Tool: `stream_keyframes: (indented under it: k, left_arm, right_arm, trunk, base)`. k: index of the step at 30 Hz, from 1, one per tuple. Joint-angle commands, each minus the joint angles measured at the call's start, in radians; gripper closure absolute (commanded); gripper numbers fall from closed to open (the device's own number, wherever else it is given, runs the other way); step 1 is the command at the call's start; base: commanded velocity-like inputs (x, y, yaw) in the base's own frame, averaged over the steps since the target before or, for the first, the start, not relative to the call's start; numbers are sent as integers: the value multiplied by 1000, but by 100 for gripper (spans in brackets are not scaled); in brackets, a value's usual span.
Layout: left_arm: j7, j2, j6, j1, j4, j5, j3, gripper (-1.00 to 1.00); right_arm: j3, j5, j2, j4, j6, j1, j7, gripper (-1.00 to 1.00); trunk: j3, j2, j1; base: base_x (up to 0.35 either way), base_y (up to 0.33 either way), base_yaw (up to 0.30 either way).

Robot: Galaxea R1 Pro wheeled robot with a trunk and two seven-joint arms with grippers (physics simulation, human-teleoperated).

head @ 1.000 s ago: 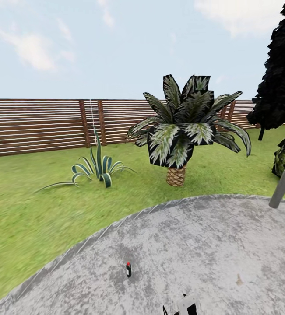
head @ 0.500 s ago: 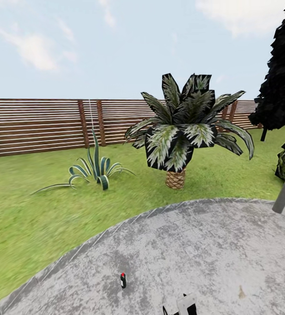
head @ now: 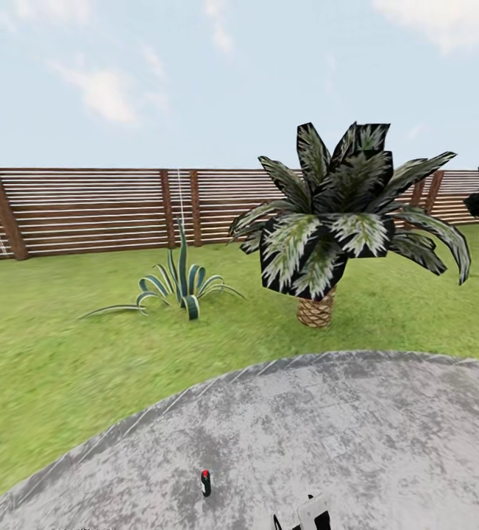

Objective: In the garden, pick up the pesticide atomizer on the floor and spray pesticide onto both trees until each tree trunk is fully covered.

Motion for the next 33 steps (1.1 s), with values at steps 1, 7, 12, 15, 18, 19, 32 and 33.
stream_keyframes:
  k: [1, 7, 12, 15, 18, 19, 32, 33]
  left_arm:
    - [0, 0, 0, 0, 0, 0, 0, -100]
    - [0, 0, 0, 0, 0, 0, 0, -100]
    - [0, 0, 0, 0, 0, 0, 0, -100]
    - [0, 0, 0, 0, 0, 0, 0, -100]
    - [0, 0, 0, 0, 0, 0, 0, -100]
    - [0, 0, 0, 0, 0, 0, 0, -100]
    - [0, 0, 0, 0, 0, 0, 0, -100]
    - [0, 0, 0, 0, 0, 0, 0, -100]
  right_arm:
    - [0, 0, 0, 0, 0, 0, 0, -100]
    - [0, 0, 0, 0, 0, 0, -1, -100]
    - [0, 0, 0, 0, 0, 0, -1, -100]
    - [0, 0, 0, 0, 0, 0, 0, -100]
    - [0, 0, 0, 0, 0, 0, -1, -100]
    - [0, 0, 0, 0, 0, 0, 0, -100]
    - [0, 0, 0, 0, 0, 0, 0, -100]
    - [0, 0, 0, 0, 0, 0, -1, -100]
  trunk:
    - [1, 0, 0]
    - [4, 0, 0]
    - [6, 0, 0]
    - [7, 0, 0]
    - [7, 0, 0]
    - [7, 0, 0]
    - [14, 0, 0]
    - [15, 0, 0]
  base:
    - [132, -287, 288]
    - [131, -288, 290]
    - [130, -288, 207]
    - [131, -288, 62]
    - [130, -288, 28]
    - [130, -288, 16]
    - [124, -288, 204]
    - [122, -288, 274]
